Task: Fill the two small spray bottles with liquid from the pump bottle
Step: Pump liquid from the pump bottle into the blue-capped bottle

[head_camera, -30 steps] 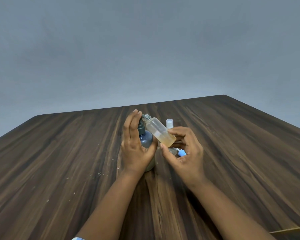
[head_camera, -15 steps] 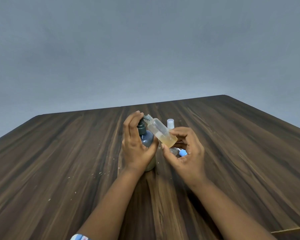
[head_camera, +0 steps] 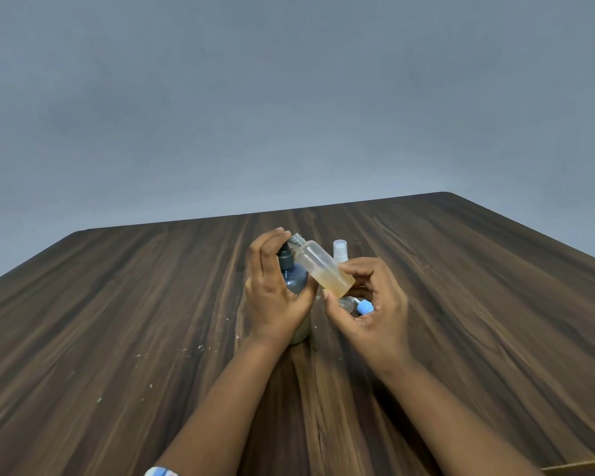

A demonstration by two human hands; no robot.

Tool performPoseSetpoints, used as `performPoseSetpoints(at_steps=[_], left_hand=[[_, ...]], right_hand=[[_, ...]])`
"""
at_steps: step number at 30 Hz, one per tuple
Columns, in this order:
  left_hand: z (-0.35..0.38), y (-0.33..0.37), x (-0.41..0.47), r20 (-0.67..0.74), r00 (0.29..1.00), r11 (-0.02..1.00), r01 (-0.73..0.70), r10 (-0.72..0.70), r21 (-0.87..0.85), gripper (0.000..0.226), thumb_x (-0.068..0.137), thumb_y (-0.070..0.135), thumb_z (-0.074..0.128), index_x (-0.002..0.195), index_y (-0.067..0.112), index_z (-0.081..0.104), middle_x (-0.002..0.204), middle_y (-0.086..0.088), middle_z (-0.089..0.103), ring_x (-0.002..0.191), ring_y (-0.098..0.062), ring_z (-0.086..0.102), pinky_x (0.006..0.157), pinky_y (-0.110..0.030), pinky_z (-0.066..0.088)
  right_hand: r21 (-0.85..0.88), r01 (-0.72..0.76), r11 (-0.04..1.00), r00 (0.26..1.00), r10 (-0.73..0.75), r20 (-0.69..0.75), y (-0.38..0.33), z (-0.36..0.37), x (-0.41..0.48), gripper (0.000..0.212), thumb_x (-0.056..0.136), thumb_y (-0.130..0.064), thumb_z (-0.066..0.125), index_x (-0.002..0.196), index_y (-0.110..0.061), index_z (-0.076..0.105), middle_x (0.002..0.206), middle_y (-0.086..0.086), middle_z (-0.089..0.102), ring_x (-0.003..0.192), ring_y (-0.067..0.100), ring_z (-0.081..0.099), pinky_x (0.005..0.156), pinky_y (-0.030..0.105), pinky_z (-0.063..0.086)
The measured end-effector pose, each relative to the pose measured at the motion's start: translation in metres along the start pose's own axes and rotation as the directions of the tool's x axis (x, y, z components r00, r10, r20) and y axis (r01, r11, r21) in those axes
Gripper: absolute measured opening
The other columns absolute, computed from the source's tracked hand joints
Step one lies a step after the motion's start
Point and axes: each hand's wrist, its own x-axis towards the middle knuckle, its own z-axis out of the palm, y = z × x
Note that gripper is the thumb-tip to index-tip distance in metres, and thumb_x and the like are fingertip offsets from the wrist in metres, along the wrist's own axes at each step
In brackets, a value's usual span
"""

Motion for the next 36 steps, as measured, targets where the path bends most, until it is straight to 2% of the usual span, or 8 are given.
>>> performPoseSetpoints(at_steps=[6,12,18,24,30,33,36], left_hand=[[-0.0029,-0.0004,-0.0038,0.031,0.999,0.999,-0.017,0.017,0.027,0.074,0.07,0.026,0.071,0.133,0.014,0.034,0.136,-0.004,0.035,0.125,-0.023,0.044,0.097,-0.028,0.045],[-0.0026,0.003,0.0005,0.013,1.0,1.0,0.009,-0.009,-0.011,0.064,0.067,0.024,0.073,0.121,0.017,0.039,0.122,0.0,0.041,0.107,-0.021,0.053,0.08,-0.03,0.052],[-0.0047,-0.0004,-0.0033,0.043,0.999,1.0,-0.013,0.013,-0.002,0.075,0.07,0.025,0.072,0.133,0.014,0.033,0.135,-0.004,0.035,0.123,-0.025,0.045,0.095,-0.03,0.047],[-0.0031,0.0024,0.0004,0.024,1.0,1.0,0.009,-0.009,-0.002,0.073,0.062,0.011,0.082,0.121,0.018,0.039,0.122,0.0,0.041,0.107,-0.021,0.053,0.081,-0.029,0.051],[-0.0053,-0.001,-0.0032,0.045,0.999,1.0,0.0,0.001,-0.021,0.076,0.069,0.022,0.076,0.132,0.016,0.035,0.134,-0.004,0.036,0.122,-0.023,0.047,0.094,-0.023,0.046],[-0.0034,-0.0011,-0.0005,0.033,0.999,1.0,0.0,0.001,-0.028,0.077,0.064,0.013,0.082,0.127,0.016,0.038,0.129,-0.002,0.038,0.116,-0.02,0.049,0.092,-0.019,0.046],[-0.0021,0.0001,0.0011,0.023,1.0,1.0,0.002,-0.002,-0.013,0.071,0.063,0.016,0.081,0.121,0.017,0.04,0.123,0.0,0.039,0.108,-0.018,0.052,0.085,-0.014,0.047]], right_hand=[[-0.011,0.005,1.0,1.0,-0.005,0.001,0.0002,0.0001,-0.0001,0.031,0.076,-0.022,0.07,0.099,-0.003,0.06,0.094,0.003,0.061,0.084,0.013,0.062,0.068,0.03,0.055],[0.002,0.019,1.0,1.0,-0.019,-0.003,0.0008,0.0004,-0.0002,0.029,0.076,-0.02,0.07,0.098,-0.004,0.06,0.095,0.0,0.061,0.084,0.01,0.062,0.068,0.027,0.055],[0.003,0.02,1.0,1.0,-0.02,-0.012,0.0015,0.0017,0.0003,0.03,0.075,-0.019,0.071,0.098,-0.003,0.059,0.096,-0.001,0.06,0.085,0.011,0.063,0.068,0.031,0.056],[-0.005,0.018,1.0,1.0,-0.018,-0.006,0.0009,0.0005,-0.0004,0.029,0.076,-0.02,0.07,0.098,-0.004,0.059,0.095,0.001,0.06,0.084,0.011,0.062,0.067,0.031,0.055],[-0.015,0.02,1.0,1.0,-0.02,-0.006,0.0015,0.0007,0.0003,0.03,0.076,-0.02,0.071,0.098,-0.003,0.059,0.096,0.001,0.061,0.086,0.01,0.062,0.068,0.029,0.055],[-0.016,0.022,1.0,1.0,-0.022,-0.007,0.0005,0.0,0.0001,0.03,0.076,-0.02,0.07,0.098,-0.003,0.059,0.096,-0.002,0.059,0.087,0.007,0.06,0.07,0.024,0.054],[-0.023,0.025,0.999,1.0,-0.025,0.004,0.0002,-0.0002,0.0001,0.029,0.076,-0.02,0.07,0.098,-0.004,0.059,0.095,-0.003,0.059,0.085,0.006,0.06,0.069,0.021,0.053]])
